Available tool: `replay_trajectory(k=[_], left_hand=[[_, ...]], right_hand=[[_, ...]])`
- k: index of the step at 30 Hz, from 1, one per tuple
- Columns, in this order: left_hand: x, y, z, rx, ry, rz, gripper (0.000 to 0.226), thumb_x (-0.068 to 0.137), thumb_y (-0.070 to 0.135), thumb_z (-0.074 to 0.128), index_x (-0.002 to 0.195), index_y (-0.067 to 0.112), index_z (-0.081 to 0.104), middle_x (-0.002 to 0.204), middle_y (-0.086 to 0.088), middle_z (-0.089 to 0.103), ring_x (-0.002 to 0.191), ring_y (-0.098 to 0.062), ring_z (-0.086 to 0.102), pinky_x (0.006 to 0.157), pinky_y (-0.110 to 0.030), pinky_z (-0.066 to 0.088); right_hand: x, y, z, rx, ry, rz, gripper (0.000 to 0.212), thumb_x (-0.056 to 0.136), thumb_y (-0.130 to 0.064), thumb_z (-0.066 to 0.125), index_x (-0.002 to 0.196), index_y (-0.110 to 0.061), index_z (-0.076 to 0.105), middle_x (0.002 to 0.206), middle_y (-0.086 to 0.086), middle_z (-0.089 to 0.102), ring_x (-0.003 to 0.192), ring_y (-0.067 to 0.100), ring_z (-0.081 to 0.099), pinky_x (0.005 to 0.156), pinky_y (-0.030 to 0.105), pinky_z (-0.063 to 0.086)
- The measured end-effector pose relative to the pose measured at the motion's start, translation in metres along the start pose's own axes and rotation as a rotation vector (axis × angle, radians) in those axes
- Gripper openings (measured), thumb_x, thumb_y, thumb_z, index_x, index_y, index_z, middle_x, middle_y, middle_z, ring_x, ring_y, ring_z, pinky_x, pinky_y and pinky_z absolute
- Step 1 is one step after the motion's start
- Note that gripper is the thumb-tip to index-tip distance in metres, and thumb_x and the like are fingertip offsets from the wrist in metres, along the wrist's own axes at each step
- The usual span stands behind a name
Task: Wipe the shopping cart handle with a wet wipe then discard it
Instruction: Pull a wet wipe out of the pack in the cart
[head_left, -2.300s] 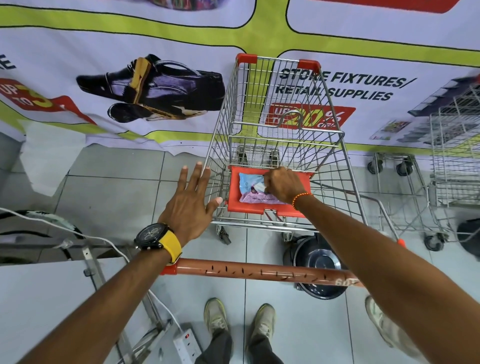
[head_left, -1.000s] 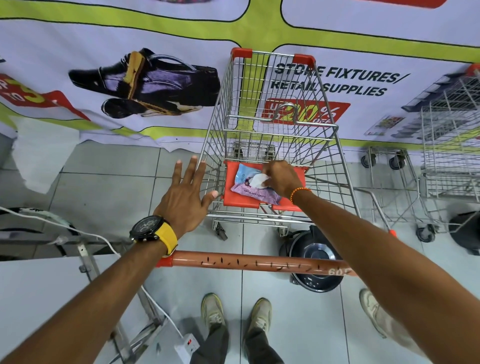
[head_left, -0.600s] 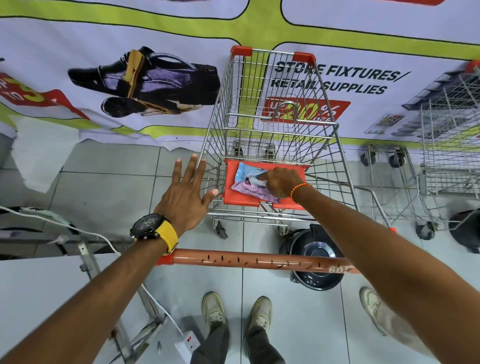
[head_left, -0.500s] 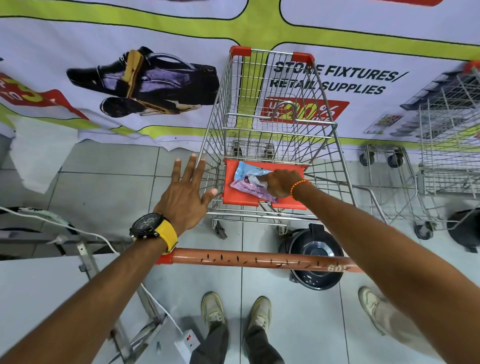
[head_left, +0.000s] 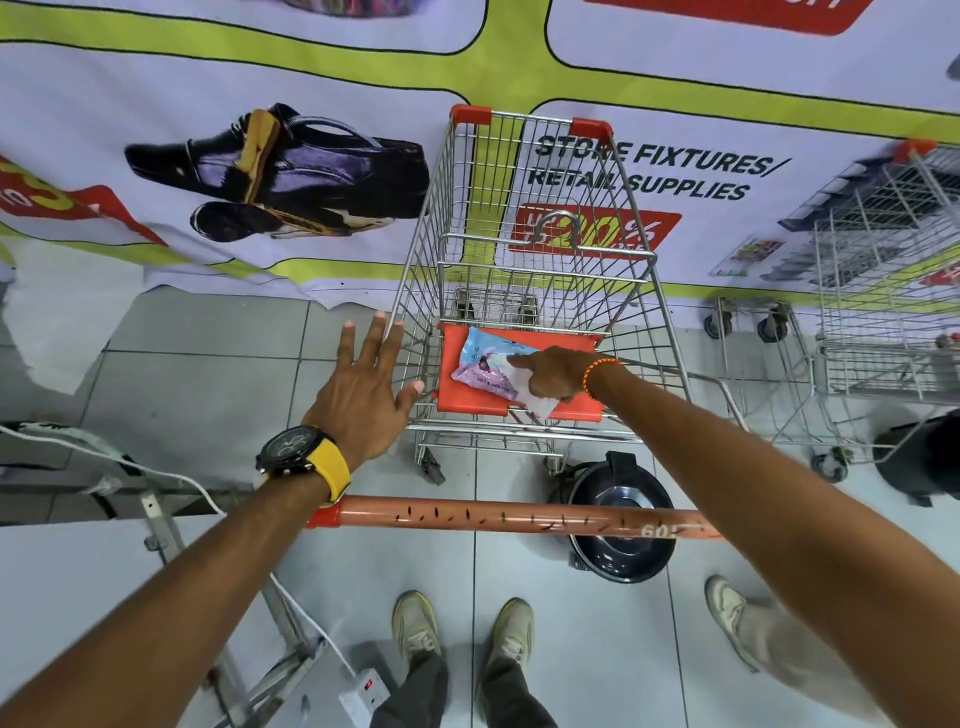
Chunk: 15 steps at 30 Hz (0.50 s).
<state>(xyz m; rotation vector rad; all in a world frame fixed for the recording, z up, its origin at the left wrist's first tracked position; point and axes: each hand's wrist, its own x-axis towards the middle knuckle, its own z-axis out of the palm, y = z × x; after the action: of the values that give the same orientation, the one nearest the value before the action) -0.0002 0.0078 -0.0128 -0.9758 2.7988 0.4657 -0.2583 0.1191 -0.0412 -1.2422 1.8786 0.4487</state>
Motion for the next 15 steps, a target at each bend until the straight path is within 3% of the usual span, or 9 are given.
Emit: replay_trajectory(k=[3,6,9,12,15], left_hand=[[-0.002,0.004,-0.004,-0.005,0.021,0.004,0.074,0.096,0.047,0.038,0.153,0.014,0.005,0.163,-0.013,0.005,0.147,-0.041,-0.005,0.121,-0.048,0.000],[-0.006,0.010,-0.008,-0.024,0.043,0.007,0.073,0.097,0.044,0.039,0.153,0.013,0.005,0.163,-0.014,0.004,0.148,-0.040,-0.005,0.119,-0.044,-0.004],[-0.008,0.014,-0.010,-0.034,0.048,0.004,0.072,0.098,0.043,0.039,0.153,0.013,0.003,0.163,-0.013,0.001,0.148,-0.038,-0.006,0.117,-0.041,-0.008],[-0.009,0.014,-0.010,-0.026,0.044,0.004,0.072,0.098,0.043,0.038,0.153,0.013,0.002,0.163,-0.013,0.000,0.148,-0.038,-0.006,0.118,-0.042,-0.008],[-0.010,0.015,-0.011,-0.028,0.046,0.012,0.072,0.098,0.042,0.038,0.153,0.012,0.002,0.163,-0.014,0.000,0.148,-0.037,-0.005,0.117,-0.040,-0.010]], right_hand=[[-0.006,-0.002,0.001,0.014,0.136,0.004,0.057,0.092,-0.017,0.051,0.149,-0.019,0.046,0.137,0.018,0.059,0.111,0.035,0.061,0.087,0.037,0.052],[-0.001,0.000,0.007,0.088,0.262,0.008,0.034,0.090,-0.015,0.053,0.118,-0.002,0.069,0.118,0.023,0.070,0.095,0.034,0.060,0.078,0.036,0.048],[0.002,-0.002,0.007,0.234,0.340,0.043,0.034,0.097,-0.022,0.048,0.109,0.001,0.069,0.104,0.019,0.067,0.086,0.026,0.049,0.068,0.031,0.041],[0.011,0.000,0.013,0.341,0.446,0.072,0.043,0.096,-0.036,0.055,0.089,0.003,0.074,0.086,0.022,0.071,0.076,0.032,0.060,0.071,0.033,0.046],[0.017,-0.001,0.019,0.250,0.488,0.042,0.024,0.093,-0.016,0.059,0.100,-0.006,0.079,0.107,0.018,0.078,0.097,0.036,0.070,0.088,0.040,0.055]])
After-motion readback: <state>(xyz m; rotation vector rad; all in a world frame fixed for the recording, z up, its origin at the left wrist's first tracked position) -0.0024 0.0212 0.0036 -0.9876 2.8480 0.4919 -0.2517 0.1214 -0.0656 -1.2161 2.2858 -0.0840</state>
